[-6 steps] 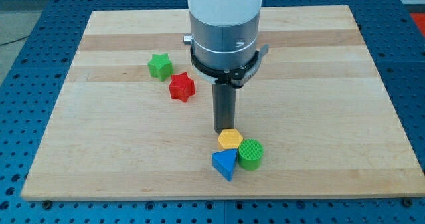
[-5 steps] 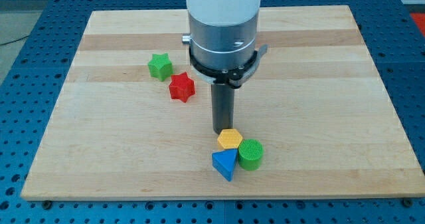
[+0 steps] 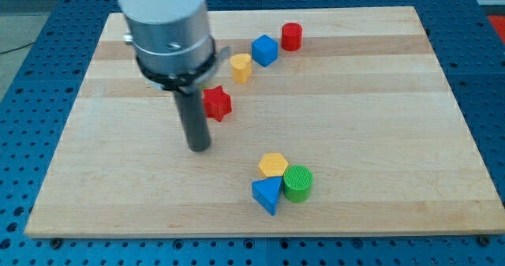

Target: Move the red star to the center

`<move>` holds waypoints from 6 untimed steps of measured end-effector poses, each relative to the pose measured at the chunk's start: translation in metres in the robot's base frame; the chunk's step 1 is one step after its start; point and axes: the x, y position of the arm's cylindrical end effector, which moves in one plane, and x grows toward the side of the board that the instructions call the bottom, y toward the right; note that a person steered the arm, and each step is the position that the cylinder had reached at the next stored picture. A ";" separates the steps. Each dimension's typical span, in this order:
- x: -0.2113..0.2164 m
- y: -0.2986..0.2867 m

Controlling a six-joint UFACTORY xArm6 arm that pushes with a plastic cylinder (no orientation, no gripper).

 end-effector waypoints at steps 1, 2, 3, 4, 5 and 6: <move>-0.034 -0.018; -0.048 -0.009; -0.051 0.019; -0.052 0.057; -0.052 0.056; -0.059 0.029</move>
